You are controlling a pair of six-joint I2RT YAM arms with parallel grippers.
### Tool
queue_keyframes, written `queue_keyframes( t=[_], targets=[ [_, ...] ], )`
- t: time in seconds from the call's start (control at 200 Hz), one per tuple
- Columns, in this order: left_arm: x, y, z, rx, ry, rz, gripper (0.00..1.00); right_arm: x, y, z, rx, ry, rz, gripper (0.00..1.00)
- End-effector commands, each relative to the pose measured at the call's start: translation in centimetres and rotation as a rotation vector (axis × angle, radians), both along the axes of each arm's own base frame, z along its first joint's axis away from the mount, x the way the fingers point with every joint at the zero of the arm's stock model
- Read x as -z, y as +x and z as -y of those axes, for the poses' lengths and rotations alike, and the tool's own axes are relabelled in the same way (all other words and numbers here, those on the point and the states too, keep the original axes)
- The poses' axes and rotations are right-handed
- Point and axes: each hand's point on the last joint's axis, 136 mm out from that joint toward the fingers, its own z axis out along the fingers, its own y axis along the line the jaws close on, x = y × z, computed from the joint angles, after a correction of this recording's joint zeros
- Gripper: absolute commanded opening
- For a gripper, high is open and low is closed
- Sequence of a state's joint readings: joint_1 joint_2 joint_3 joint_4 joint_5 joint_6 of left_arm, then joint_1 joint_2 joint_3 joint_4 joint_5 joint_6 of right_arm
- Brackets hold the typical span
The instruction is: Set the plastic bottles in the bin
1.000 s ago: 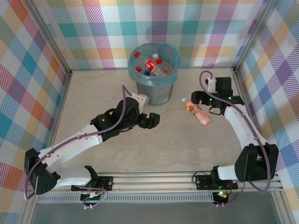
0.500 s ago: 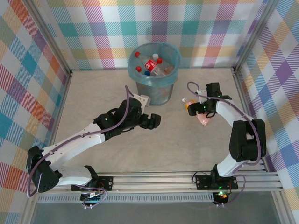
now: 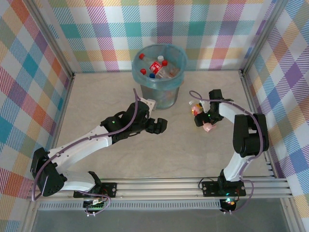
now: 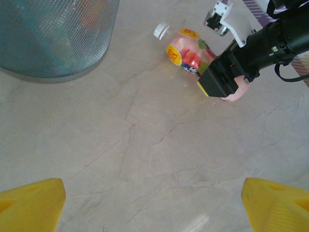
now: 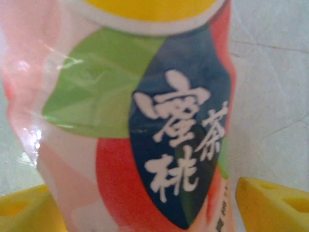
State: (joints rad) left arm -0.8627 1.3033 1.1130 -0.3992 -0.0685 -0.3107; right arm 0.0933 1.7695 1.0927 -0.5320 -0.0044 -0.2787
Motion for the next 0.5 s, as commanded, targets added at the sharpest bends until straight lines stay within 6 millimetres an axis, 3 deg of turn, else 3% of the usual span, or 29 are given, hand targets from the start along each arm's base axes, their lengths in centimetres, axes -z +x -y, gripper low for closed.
queue_keyframes(
  t=[0.0, 0.25, 0.5],
  targets=[
    [-0.6, -0.2, 0.2, -0.003, 0.003, 0.001, 0.94, -0.1, 0.3, 0.1, -0.013, -0.023, -0.007, 0.80],
    [-0.6, 0.0, 0.4, -0.003, 0.007, -0.002, 0.94, -0.5, 0.4, 0.3, 0.011, -0.030, 0.008, 0.62],
    [-1.1, 0.1, 0.5, -0.003, 0.010, 0.003, 0.94, -3.5, 1.0, -0.2, 0.033, 0.019, 0.115, 0.55]
  ],
)
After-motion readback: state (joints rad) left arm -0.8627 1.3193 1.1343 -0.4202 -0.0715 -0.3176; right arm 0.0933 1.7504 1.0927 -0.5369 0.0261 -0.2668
